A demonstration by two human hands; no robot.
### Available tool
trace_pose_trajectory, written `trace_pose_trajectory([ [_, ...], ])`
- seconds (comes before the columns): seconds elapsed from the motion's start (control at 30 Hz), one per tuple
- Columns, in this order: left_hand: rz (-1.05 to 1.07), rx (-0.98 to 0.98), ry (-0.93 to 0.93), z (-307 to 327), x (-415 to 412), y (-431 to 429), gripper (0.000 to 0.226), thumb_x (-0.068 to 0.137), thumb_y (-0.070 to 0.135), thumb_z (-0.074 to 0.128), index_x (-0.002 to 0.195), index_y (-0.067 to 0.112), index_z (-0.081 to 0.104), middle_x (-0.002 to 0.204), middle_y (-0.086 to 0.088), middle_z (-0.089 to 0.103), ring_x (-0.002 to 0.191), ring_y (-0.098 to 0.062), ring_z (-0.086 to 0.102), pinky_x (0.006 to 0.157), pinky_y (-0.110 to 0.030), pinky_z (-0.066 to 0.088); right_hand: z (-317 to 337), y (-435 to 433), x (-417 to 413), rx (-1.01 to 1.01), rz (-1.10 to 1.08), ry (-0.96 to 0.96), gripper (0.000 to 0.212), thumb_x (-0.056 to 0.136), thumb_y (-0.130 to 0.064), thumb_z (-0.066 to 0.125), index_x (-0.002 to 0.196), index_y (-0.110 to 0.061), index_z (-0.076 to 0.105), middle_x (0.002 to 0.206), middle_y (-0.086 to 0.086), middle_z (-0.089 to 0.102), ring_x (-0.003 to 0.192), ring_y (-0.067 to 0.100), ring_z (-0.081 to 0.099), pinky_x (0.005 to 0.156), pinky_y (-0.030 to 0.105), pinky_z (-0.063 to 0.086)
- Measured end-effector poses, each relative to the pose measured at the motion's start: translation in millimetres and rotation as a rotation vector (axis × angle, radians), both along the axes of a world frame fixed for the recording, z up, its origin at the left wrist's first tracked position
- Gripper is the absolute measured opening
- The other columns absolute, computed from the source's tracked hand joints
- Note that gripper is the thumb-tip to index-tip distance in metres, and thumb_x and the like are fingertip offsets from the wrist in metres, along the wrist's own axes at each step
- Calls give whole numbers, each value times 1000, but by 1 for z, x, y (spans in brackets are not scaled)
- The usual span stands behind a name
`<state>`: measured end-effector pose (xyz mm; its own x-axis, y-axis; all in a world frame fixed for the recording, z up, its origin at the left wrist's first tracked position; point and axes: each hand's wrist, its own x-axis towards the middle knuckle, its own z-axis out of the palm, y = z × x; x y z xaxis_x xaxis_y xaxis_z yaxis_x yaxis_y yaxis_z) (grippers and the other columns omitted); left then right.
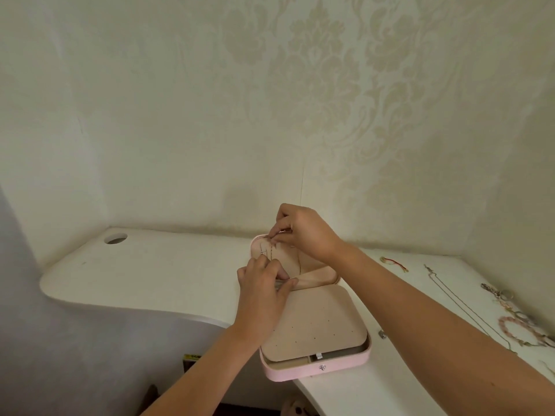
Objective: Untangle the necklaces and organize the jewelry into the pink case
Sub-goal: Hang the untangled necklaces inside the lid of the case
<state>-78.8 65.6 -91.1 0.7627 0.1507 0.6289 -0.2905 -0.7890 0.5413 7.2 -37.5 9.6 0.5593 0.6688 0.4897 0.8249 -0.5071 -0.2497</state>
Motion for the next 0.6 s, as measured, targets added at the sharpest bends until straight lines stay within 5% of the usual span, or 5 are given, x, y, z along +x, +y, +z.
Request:
trace_pose_trajectory([
  [0.17,-21,-27,-18,0,-1,0,22,77,23,79,73,22,57,78,19,42,82,-12,48,75,-25,20,-4,-7,2,-1,35,-21,11,78,-16,77,89,-12,78,87,-1,54,81,10,42,71,18,35],
  [0.4,-27,-19,-29,0,-2,1,22,76,22,79,73,20,58,79,12,47,82,-14,49,75,-26,21,2,-10,6,76,-71,288,41,75,-23,81,108,-14,58,101,-1,59,89,14,54,75,18,41],
  [0.5,-46,-31,-13,1,-2,0,25,76,22,79,72,23,55,78,16,44,83,-14,48,76,-26,21,7,-7,7,-58,-95,331,32,81,-20,75,111,-12,66,93,-3,66,77,3,56,67,5,39],
  [0.6,-56,-50,16,3,-2,-2,28,77,23,79,71,28,52,76,19,43,84,-13,48,76,-25,20,10,-4,8,-78,-75,346,14,81,-12,74,94,-12,69,81,0,65,53,-5,53,58,9,40],
])
